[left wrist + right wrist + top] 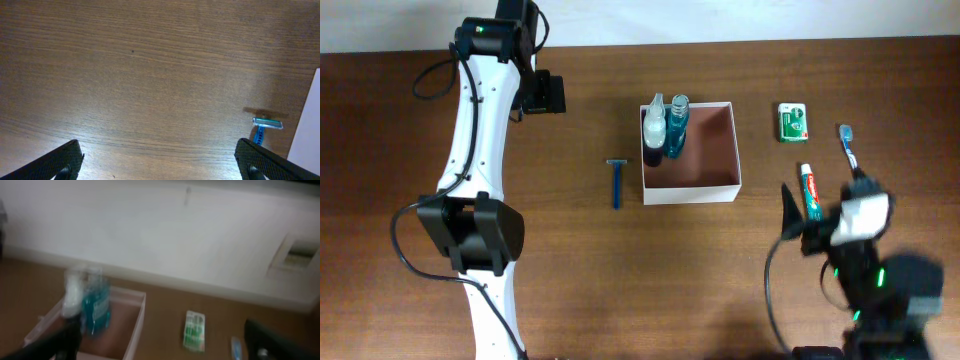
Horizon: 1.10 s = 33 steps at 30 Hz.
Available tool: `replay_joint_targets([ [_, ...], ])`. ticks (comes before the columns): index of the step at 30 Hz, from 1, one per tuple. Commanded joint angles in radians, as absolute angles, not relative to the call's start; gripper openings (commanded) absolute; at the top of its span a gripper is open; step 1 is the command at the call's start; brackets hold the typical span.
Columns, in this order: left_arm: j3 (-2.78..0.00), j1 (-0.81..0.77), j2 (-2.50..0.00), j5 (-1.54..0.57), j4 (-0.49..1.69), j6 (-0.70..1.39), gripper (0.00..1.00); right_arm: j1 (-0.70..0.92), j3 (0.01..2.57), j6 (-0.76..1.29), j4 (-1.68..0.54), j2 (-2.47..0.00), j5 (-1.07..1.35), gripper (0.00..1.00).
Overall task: Pack container
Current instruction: 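Move the right gripper over the green Dettol soap bar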
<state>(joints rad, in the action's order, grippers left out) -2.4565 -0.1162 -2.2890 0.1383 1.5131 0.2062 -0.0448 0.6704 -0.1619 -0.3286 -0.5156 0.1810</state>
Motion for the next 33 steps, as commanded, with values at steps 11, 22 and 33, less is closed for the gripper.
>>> replay_joint_targets([
  [11, -2.449, -0.110, -2.291, 0.146, 1.533, 0.216, 0.99, -0.112, 1.833, -0.255, -1.223, -1.467, 0.169, 0.99],
  [22, -2.449, -0.110, -2.291, 0.146, 1.540, 0.216, 0.99, -0.119, 2.027, -0.255, -1.404, -1.842, 0.173, 0.99],
  [33, -2.449, -0.110, -2.291, 0.146, 1.529, 0.216, 0.99, -0.154, 2.028, -0.253, -1.277, -2.067, 0.172, 0.99],
])
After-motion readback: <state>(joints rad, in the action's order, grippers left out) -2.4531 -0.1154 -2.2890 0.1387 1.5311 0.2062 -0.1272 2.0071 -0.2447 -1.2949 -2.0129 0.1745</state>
